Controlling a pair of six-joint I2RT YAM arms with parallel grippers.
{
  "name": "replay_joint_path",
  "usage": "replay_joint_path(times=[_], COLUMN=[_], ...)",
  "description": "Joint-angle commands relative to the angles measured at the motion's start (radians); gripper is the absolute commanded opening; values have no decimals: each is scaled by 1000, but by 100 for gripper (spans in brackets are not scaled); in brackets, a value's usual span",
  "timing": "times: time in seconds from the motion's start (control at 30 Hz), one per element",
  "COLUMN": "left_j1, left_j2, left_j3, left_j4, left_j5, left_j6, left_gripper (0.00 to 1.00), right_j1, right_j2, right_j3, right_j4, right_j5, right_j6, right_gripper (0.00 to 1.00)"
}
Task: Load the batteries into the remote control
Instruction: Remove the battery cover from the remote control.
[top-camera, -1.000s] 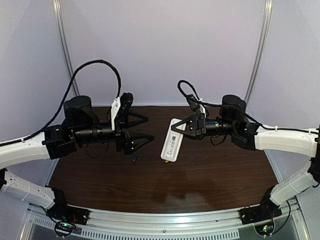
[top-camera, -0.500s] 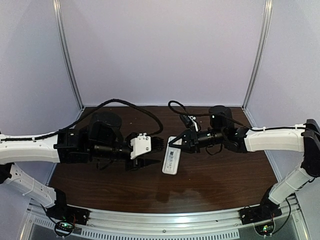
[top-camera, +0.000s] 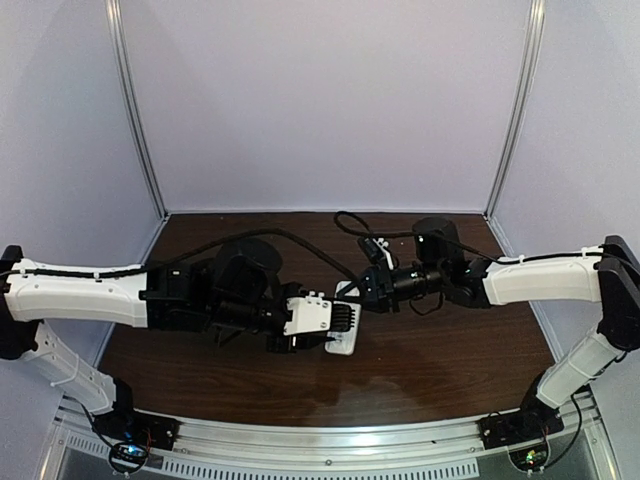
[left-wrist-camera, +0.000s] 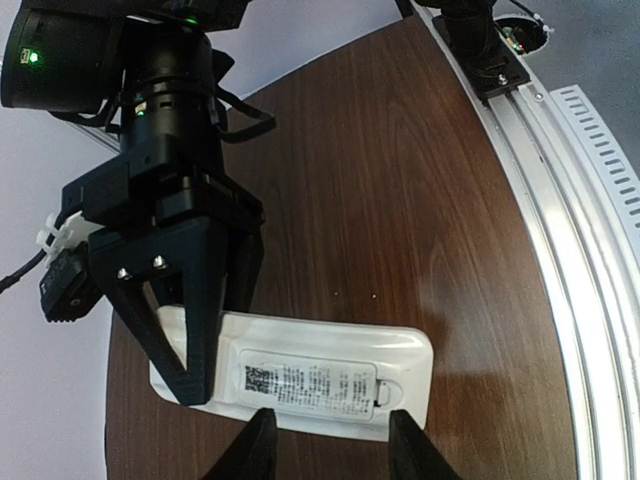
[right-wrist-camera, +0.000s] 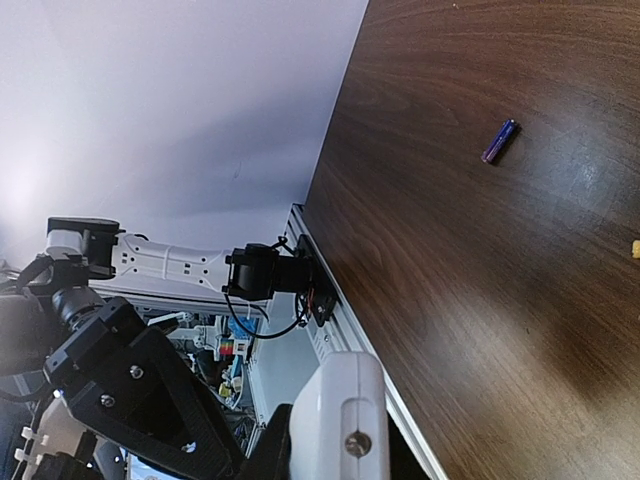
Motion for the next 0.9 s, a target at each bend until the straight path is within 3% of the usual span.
replay_joint_path(times=[0.0,0.87], left_j1=[-9,-18], left_j2=[23,127], left_j3=[42,64], left_j4=[-8,-13], left_j5=[-18,-147], left_j6=[29,92], left_gripper=[41,42], right_j1=[-2,-2], right_j2=[7,39], right_j3=[-6,-2], right_j4=[34,92], right_j5=[3,-32], right_j6=[15,58], right_gripper=[0,0])
